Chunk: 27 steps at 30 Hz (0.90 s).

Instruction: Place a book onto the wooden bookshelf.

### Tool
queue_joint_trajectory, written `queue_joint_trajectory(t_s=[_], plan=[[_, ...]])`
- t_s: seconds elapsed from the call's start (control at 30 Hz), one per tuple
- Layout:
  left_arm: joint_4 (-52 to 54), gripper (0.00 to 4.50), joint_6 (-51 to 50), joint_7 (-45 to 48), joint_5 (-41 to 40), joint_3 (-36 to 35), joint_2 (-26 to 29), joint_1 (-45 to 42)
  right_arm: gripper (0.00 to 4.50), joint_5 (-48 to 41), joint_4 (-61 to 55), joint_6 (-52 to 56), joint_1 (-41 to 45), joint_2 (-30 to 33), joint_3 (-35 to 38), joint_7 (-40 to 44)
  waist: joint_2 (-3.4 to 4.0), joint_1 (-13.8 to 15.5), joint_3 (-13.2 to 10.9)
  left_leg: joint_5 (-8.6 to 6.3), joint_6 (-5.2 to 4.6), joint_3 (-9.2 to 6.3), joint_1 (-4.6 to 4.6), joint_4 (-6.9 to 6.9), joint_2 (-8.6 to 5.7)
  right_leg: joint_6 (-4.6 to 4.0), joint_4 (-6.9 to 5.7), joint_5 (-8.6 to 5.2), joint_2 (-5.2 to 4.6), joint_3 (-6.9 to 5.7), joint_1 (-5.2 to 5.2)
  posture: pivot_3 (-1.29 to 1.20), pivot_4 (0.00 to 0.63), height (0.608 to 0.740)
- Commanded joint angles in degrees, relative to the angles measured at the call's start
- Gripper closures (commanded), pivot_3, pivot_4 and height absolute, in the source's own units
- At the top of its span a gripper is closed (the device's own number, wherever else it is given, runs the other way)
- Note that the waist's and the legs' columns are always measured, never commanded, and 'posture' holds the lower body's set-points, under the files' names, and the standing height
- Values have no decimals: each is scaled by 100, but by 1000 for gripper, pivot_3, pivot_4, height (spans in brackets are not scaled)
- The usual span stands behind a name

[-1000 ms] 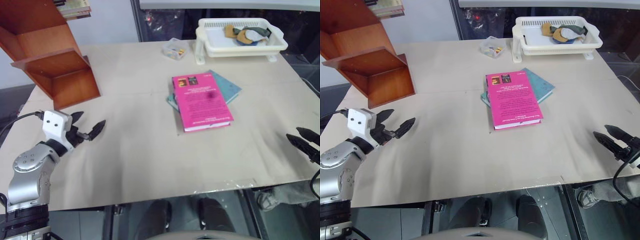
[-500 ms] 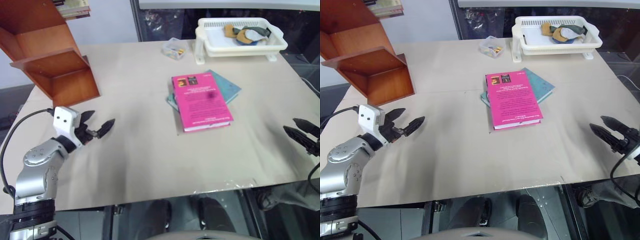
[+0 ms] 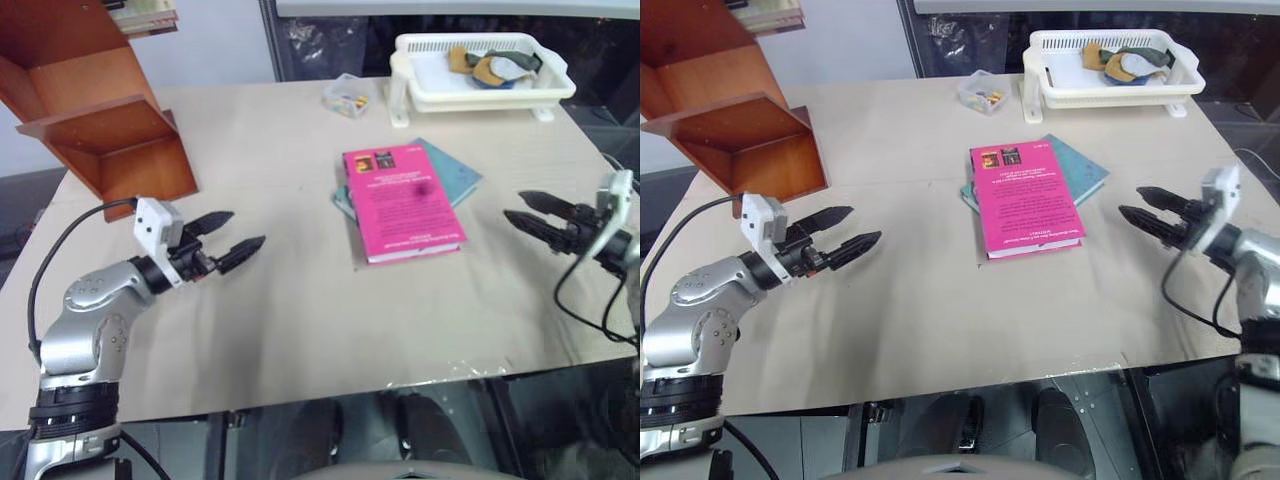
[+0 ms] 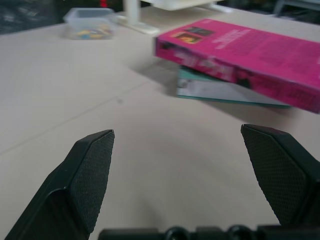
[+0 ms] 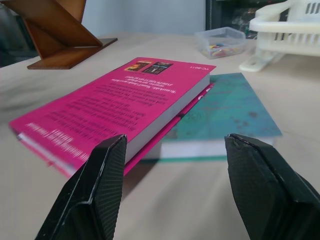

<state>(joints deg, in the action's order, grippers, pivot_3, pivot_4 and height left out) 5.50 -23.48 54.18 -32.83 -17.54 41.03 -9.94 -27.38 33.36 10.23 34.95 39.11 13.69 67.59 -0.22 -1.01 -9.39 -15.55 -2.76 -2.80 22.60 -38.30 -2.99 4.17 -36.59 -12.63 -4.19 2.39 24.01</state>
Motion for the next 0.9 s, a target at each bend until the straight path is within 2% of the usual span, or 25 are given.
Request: queue_joint_trajectory(t_s=[0.03,0.27,0.37,0.53,0.9], plan=[[250,32,106,316,-170,-209,219,44,1323,371,645,-415,726,-172,-134,-350,0,0,0,0,0,0,2,0,0,0,0,0,0,0,2,0,150,740],[349,32,495,608,-230,-494,283,222,1323,1008,2136,-645,1987,-926,-286,-1603,2,3,-1,1,2,-4,18,4,0,-2,9,-1,3,-6,13,0,150,740],[498,32,532,591,-263,-529,224,343,1323,928,2682,-437,2451,-1218,-79,-2066,4,-4,-2,1,2,-4,24,4,-6,-2,11,-1,1,-5,16,0,150,740],[688,32,600,602,-320,-654,202,535,1323,872,3343,-1,2953,-1452,74,-2132,6,-20,-4,1,2,-5,29,6,-5,-2,12,-1,4,-5,21,0,150,740],[860,32,646,496,-293,-666,218,803,1323,970,3707,472,3190,-1674,56,-1584,8,-138,-6,2,2,-4,28,7,-6,-2,7,-1,6,-4,22,0,150,740]])
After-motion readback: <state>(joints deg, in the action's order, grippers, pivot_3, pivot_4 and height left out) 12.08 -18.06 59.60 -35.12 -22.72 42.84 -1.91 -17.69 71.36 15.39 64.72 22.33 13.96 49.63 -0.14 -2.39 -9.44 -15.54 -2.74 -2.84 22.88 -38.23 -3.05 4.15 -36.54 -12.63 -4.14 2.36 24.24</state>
